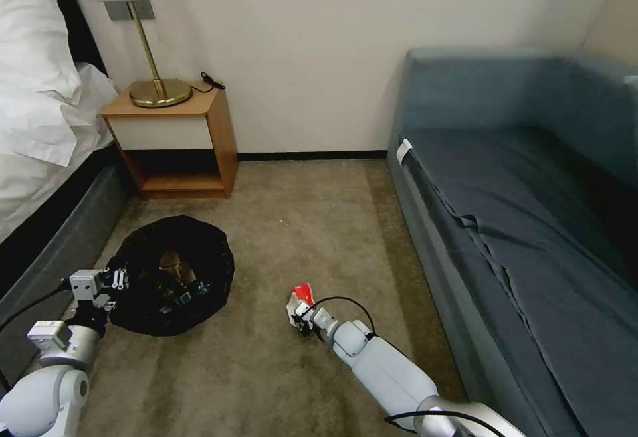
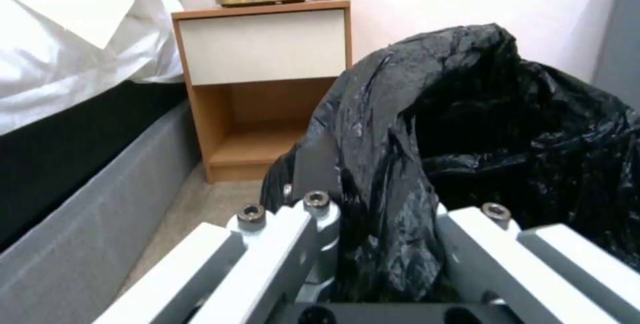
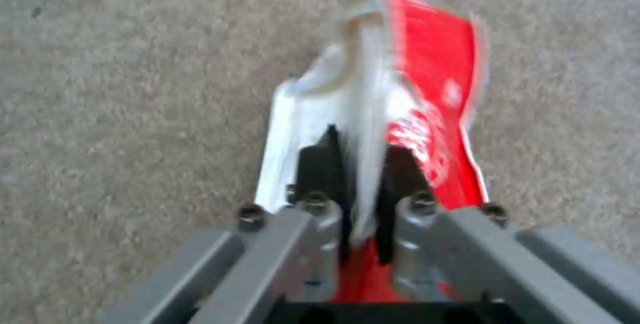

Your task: Pick up the trash bin, then pick up the garbage on the floor and place it into the trash bin.

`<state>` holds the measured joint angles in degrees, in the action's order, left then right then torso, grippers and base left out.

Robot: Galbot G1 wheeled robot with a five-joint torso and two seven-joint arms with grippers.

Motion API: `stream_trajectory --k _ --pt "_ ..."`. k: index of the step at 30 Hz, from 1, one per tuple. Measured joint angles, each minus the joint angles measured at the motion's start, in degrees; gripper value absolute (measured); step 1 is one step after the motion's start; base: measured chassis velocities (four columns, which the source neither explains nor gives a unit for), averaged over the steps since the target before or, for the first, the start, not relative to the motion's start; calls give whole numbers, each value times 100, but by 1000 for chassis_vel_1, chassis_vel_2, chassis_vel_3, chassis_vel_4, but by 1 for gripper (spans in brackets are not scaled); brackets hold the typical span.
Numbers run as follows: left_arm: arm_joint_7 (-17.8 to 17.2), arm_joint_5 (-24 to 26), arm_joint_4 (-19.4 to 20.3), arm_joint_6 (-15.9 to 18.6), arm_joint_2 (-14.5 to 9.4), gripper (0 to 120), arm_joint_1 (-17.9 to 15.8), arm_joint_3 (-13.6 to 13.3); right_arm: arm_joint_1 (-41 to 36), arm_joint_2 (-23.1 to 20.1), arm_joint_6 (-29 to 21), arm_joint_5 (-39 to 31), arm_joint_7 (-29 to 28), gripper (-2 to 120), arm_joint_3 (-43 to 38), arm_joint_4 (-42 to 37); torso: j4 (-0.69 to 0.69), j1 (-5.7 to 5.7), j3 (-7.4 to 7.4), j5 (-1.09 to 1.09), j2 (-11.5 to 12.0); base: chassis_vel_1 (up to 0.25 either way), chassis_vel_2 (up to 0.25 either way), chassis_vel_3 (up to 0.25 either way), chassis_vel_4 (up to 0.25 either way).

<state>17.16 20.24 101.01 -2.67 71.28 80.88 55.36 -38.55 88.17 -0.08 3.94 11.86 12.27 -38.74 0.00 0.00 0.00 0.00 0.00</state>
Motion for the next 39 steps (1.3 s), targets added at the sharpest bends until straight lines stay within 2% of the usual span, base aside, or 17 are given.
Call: stream_trajectory --k 1,12,20,29,30,32,33,39 --pt "0 14 7 -2 -13 5 9 9 -25 -23 4 -7 -14 0 -18 -63 1 0 0 0 0 0 0 0 0" --pt "4 74 13 -62 -48 5 37 -5 -189 -317 0 -78 -177 0 -87 -996 0 0 0 0 0 0 0 0 0" --pt "5 121 15 -146 -9 5 106 -39 -218 -410 719 668 -349 0 -572 -1890 1 0 0 0 0 0 0 0 0" --pt "10 162 27 -165 -53 5 126 -38 -166 -747 790 745 -371 0 -539 -3068 0 0 0 0 0 0 0 0 0" --pt "11 170 28 -165 -66 5 123 -38 -105 -836 790 676 -339 0 -461 -3349 0 0 0 0 0 0 0 0 0" --pt "11 170 28 -165 -66 5 121 -39 -89 -860 788 631 -332 0 -431 -3416 0 0 0 0 0 0 0 0 0" --pt "11 170 30 -165 -64 5 114 -46 -16 -951 747 362 -324 0 -245 -3717 0 0 0 0 0 0 0 0 0" --pt "14 127 63 -165 7 5 109 -102 223 -985 637 -234 -401 0 438 -4195 1 0 0 1 0 0 0 0 0"
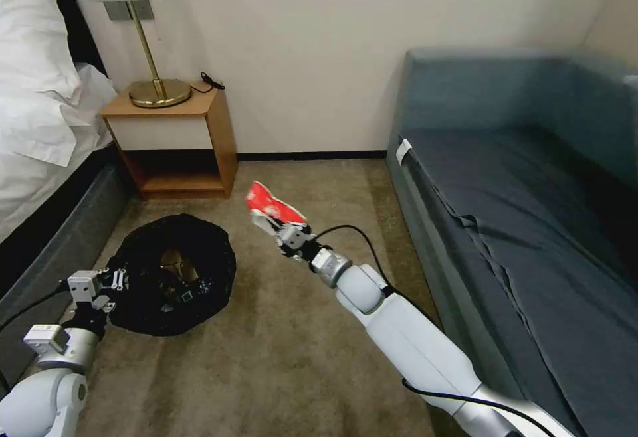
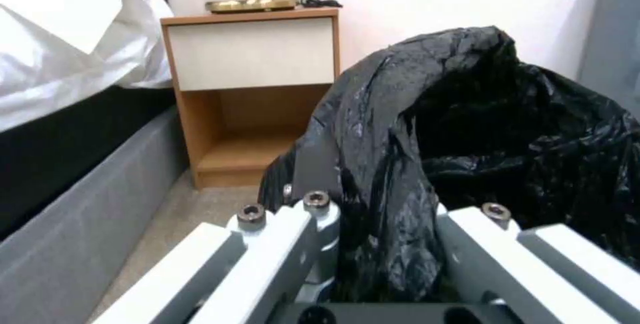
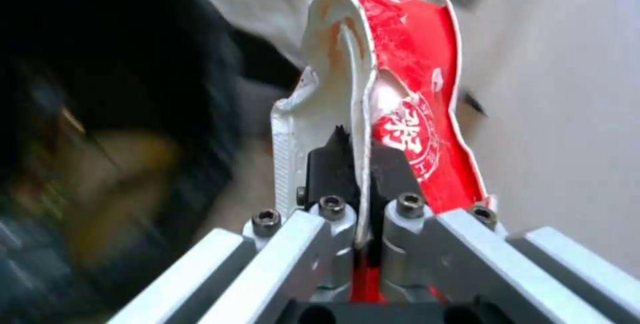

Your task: Pick up the trash bin, then pick up the garbage on the floor and place it into the trash bin.

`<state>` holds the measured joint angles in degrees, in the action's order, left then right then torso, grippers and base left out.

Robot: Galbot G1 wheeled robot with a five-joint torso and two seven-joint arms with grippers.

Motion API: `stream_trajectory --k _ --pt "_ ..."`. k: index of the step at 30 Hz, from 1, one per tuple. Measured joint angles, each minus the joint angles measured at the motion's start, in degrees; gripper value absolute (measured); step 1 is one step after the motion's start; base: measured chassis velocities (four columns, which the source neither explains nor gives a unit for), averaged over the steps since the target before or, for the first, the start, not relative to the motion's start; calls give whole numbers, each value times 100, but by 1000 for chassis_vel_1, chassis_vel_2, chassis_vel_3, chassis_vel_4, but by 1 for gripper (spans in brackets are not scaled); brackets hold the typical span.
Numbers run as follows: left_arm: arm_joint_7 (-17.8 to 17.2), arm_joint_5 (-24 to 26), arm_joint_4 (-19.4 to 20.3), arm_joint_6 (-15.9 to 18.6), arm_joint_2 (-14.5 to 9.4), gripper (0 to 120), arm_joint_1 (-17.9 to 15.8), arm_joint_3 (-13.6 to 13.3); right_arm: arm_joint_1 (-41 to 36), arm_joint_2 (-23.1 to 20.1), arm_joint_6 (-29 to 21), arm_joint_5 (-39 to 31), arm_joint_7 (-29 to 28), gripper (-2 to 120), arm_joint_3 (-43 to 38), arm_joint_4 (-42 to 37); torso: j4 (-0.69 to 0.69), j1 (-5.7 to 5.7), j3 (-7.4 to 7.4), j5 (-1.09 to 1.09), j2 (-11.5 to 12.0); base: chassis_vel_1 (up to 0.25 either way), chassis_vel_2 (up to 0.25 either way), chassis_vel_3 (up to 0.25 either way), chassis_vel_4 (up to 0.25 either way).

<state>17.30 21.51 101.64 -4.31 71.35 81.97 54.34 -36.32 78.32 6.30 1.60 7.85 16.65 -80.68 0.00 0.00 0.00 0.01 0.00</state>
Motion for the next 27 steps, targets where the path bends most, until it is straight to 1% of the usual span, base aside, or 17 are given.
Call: stream_trajectory --k 1,2,6,9,11,15,17,20,21,23,24,26,27 --pt "3 -27 -25 1 18 5 -29 -18 99 58 -10 -103 1 0 238 -43 0 0 0 -1 0 0 0 0 0" --pt "3 -27 -25 1 18 5 -29 -18 99 58 -10 -103 1 0 238 -43 0 0 0 -1 0 0 0 0 0" --pt "0 -58 -145 18 18 5 -114 -37 314 232 -34 -232 1 0 788 -65 1 0 0 0 0 0 0 0 0" --pt "-2 -60 -181 21 12 5 -142 -37 345 287 -44 -260 -2 0 919 -55 1 0 0 0 0 0 0 0 0" --pt "-5 -56 -260 23 -5 5 -179 -31 381 447 -60 -287 -10 0 1257 68 0 0 0 0 0 0 0 0 0" --pt "-5 -49 -289 24 -5 5 -184 -24 382 550 -60 -287 -40 0 1444 157 0 0 0 0 0 0 0 0 0" --pt "-5 -44 -297 23 0 5 -184 -24 379 618 -63 -294 -87 0 1584 217 0 0 0 0 0 0 0 0 0" --pt "-4 -42 -300 23 21 5 -197 -33 299 740 -99 -204 -462 0 1851 455 0 0 0 0 0 0 0 0 0" --pt "-4 -42 -300 23 21 5 -197 -33 299 740 -99 -204 -462 0 1851 455 0 0 0 0 0 0 0 0 0" --pt "-4 -42 -300 23 33 5 -198 -39 247 740 -153 -172 -682 11 1904 521 0 0 0 0 0 0 0 0 0" --pt "-4 -42 -300 23 33 5 -198 -39 247 740 -153 -172 -682 11 1904 521 0 0 0 0 0 0 0 0 0" --pt "-4 -42 -300 23 39 5 -198 -40 220 705 -194 -159 -786 19 1907 521 0 0 0 -1 0 0 0 0 0" --pt "-4 -42 -300 23 39 5 -198 -40 220 705 -194 -159 -786 19 1907 521 0 0 0 -1 0 0 0 0 0"
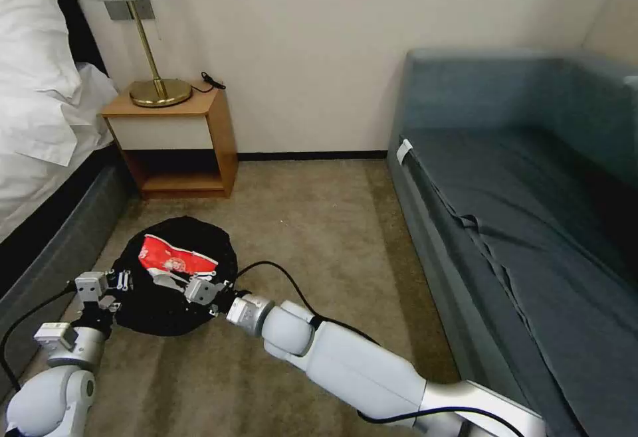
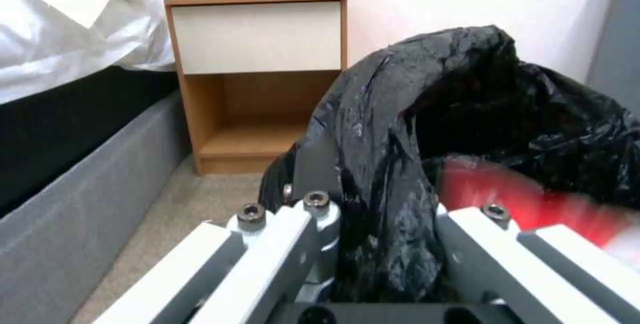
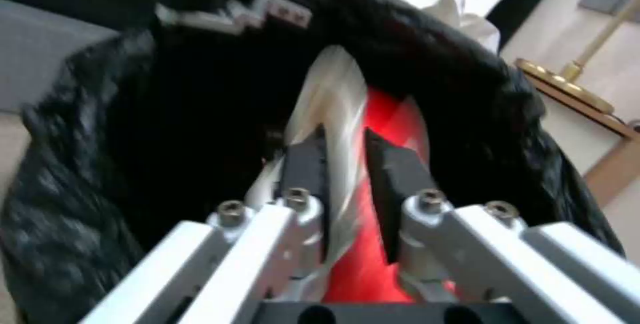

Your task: Pick up the trash bin, then pick up the garbage on the floor and place it into the trash bin.

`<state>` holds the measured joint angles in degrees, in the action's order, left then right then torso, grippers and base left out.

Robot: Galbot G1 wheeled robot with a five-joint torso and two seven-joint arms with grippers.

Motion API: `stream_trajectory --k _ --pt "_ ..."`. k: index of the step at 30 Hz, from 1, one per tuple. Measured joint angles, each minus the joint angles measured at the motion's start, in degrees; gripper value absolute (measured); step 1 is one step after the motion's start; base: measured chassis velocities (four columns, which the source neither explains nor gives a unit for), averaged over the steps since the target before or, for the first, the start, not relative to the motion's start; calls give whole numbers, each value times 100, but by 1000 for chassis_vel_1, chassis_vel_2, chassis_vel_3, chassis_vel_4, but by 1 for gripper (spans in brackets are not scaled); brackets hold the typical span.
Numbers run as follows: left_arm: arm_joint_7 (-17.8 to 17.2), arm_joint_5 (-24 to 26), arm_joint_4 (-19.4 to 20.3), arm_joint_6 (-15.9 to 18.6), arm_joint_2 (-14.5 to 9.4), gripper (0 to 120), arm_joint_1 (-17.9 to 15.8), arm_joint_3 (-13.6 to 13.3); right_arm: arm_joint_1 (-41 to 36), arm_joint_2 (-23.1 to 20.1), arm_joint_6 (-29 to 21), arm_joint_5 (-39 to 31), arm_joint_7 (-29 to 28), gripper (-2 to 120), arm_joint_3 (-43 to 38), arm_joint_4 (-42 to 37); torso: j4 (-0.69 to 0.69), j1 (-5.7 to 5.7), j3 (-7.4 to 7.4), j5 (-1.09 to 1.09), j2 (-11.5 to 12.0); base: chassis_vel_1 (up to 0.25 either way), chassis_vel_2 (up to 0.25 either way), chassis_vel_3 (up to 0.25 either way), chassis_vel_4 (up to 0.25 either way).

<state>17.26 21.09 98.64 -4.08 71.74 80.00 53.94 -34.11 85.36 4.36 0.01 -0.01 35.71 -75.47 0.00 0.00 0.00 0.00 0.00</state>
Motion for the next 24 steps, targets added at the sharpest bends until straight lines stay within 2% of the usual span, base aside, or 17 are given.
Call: stream_trajectory --k 1,4,6,9,10,11,12,17,18,19,24 --pt "0 0 0 0 4 5 0 -1 -5 -29 -23 10 -54 28 -5 -7 0 0 0 1 0 0 0 0 0" --pt "0 0 -3 0 9 5 0 -4 -5 -41 -30 16 -76 33 -18 -13 -1 0 0 0 0 0 0 0 0" --pt "-1 0 -37 0 19 5 -17 -21 -10 -44 -35 25 -108 45 -54 -26 0 0 0 -1 0 0 0 0 0" --pt "-1 0 -62 0 21 5 -27 -27 -18 -37 -36 26 -127 51 -77 -40 0 0 0 0 0 0 0 0 0" --pt "-1 1 -106 0 21 5 -57 -35 -35 -19 -41 24 -155 57 -131 -90 0 0 0 -1 0 0 0 0 0" --pt "-12 54 -171 4 13 5 -104 -51 -57 20 -72 1 -183 65 -259 -198 0 0 0 0 0 0 0 0 0" --pt "-12 54 -171 4 13 5 -104 -51 -57 20 -72 1 -183 65 -259 -198 0 0 0 0 0 0 0 0 0" --pt "-50 166 -385 9 -29 5 -225 -70 -74 58 -203 -135 -206 87 -827 -459 0 0 0 -1 0 0 0 0 0" --pt "-50 166 -385 9 -29 5 -225 -70 -74 58 -203 -135 -206 87 -827 -459 0 0 0 -1 0 0 0 0 0" --pt "-93 339 -454 31 -54 5 -274 -88 -74 63 -242 -164 -203 95 -1181 -519 0 0 0 -1 0 0 0 0 0" --pt "-189 762 -601 149 -103 5 -444 -120 -105 85 -302 -185 -190 99 -1861 -569 0 0 0 -1 0 0 0 0 0"
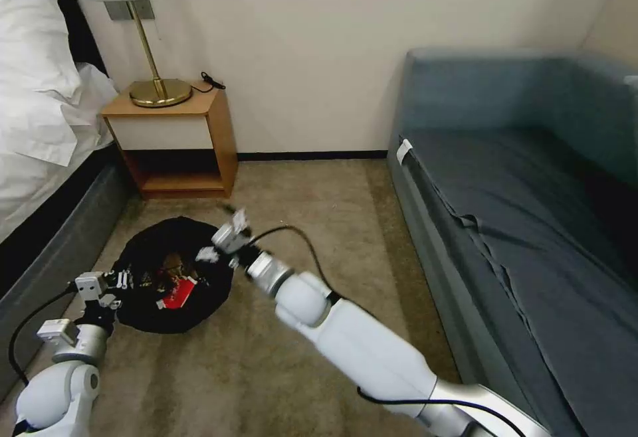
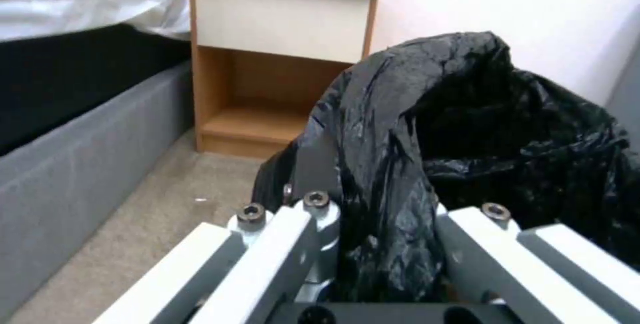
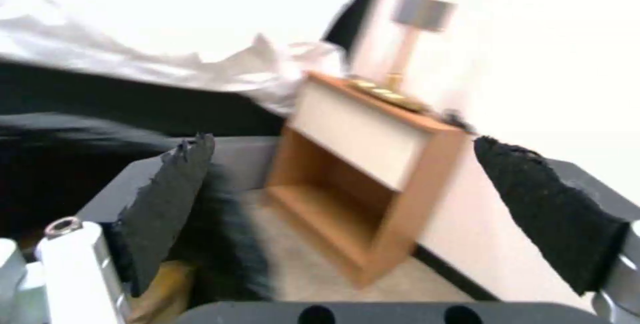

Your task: Pick up the trash bin, then pick up the garbage on the floor and place it into the trash bin.

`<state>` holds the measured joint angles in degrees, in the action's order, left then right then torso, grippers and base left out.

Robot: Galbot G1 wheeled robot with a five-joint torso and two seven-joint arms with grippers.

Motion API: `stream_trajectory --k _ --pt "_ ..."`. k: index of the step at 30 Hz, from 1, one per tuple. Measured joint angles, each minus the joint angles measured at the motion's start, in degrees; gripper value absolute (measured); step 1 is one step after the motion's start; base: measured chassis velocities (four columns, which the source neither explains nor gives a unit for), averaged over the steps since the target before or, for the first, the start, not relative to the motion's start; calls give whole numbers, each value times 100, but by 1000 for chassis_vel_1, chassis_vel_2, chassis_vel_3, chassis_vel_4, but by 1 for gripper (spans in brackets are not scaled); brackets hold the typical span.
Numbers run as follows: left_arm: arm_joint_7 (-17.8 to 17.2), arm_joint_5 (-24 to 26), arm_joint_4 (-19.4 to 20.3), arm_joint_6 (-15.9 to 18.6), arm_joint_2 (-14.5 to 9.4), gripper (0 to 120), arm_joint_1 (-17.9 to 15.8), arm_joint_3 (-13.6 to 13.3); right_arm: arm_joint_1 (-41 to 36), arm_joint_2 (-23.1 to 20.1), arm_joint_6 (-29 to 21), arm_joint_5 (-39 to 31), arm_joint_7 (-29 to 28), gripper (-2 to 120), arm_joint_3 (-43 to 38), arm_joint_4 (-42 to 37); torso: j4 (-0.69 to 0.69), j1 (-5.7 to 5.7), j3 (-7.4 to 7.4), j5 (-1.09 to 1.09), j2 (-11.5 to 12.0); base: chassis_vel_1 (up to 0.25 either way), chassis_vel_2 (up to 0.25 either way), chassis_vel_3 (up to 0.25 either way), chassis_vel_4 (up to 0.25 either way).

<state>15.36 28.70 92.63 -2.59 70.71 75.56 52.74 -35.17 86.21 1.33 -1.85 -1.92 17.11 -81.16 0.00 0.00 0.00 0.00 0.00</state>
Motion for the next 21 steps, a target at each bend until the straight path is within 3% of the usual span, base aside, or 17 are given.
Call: stream_trajectory --k 6,11,14,16,21 --pt "-246 823 -254 209 -75 5 -331 -75 -228 -161 7 136 39 100 -867 -55 -1 0 0 0 0 0 0 0 0" --pt "-651 1709 -563 408 -51 5 -601 -96 -782 -382 188 514 177 100 -1354 -124 -1 0 0 -1 0 0 0 0 0" --pt "-737 1899 -718 430 -31 5 -700 -132 -988 -388 223 630 208 100 -1492 -157 1 0 0 -2 0 0 0 0 0" --pt "-808 2104 -1069 415 -33 5 -867 -240 -1284 -368 241 722 221 100 -1690 -240 -1 0 0 -1 0 0 0 0 0" --pt "-835 2333 -1514 321 -14 5 -1074 -402 -1769 -348 261 896 225 100 -1805 -386 0 0 0 0 0 0 0 0 0"
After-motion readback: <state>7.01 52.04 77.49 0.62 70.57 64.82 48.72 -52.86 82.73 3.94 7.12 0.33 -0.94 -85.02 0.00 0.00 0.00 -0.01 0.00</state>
